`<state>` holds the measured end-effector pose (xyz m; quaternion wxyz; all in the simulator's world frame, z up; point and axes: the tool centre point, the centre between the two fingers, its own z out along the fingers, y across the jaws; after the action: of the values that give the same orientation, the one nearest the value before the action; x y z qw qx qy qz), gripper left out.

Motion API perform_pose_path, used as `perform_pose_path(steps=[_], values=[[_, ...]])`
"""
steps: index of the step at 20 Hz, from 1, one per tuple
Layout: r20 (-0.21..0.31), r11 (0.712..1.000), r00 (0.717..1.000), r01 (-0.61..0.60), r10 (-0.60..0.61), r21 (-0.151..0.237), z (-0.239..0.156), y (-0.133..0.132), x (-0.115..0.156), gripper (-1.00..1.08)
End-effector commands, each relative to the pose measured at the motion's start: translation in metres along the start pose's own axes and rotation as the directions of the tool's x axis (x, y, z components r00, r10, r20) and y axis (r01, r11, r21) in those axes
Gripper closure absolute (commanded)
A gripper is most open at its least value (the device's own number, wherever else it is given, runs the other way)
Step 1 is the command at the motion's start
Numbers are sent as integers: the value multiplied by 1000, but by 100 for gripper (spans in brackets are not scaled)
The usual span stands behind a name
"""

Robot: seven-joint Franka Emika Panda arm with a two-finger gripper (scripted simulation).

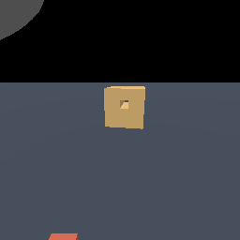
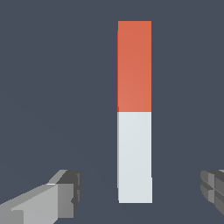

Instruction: Insert the peg into the horizontal hole in a box.

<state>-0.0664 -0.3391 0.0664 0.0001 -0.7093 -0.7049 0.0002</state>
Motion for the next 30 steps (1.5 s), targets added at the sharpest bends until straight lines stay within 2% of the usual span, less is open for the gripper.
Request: perform_pose_path(steps=[1, 7, 16, 21, 22, 30], values=[[0, 1000, 1000, 2, -2, -1, 1, 1, -4, -92], [0, 1000, 1000, 1, -1, 0, 6, 0, -3, -92], [0, 1000, 1000, 1, -1, 0, 46, 0, -3, -92], [0, 1000, 1000, 2, -2, -1, 51, 1, -4, -92], [0, 1000, 1000, 2, -2, -1, 51, 1, -4, 108], [0, 1000, 1000, 2, -2, -1, 51, 1, -4, 108]])
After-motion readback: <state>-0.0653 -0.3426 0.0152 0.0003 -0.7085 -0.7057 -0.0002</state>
